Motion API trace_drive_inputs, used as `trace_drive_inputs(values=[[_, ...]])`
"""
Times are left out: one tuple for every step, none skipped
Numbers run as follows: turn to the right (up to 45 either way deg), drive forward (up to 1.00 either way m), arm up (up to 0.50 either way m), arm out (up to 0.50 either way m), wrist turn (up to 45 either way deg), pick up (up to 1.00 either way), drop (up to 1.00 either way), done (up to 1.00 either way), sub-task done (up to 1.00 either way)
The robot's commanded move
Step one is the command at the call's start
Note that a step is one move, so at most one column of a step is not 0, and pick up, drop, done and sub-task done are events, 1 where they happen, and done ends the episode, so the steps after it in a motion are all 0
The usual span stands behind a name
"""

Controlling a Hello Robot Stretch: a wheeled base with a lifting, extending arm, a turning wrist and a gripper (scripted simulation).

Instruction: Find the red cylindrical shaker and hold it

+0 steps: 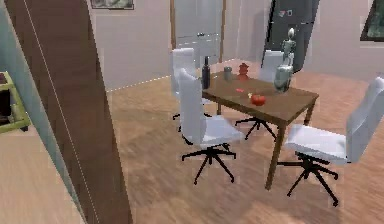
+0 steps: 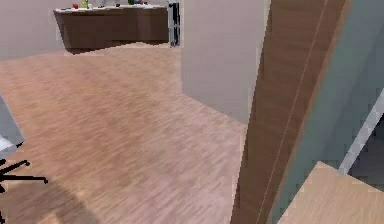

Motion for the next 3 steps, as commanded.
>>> trace_drive_inputs(values=[[12.0,0.00,0.00,0.00,0.0,0.00,0.00,0.00,0.00],[0.0,0.55,0.00,0.00,0.0,0.00,0.00,0.00,0.00],[-45.0,0.00,0.00,0.00,0.0,0.00,0.00,0.00,0.00]])
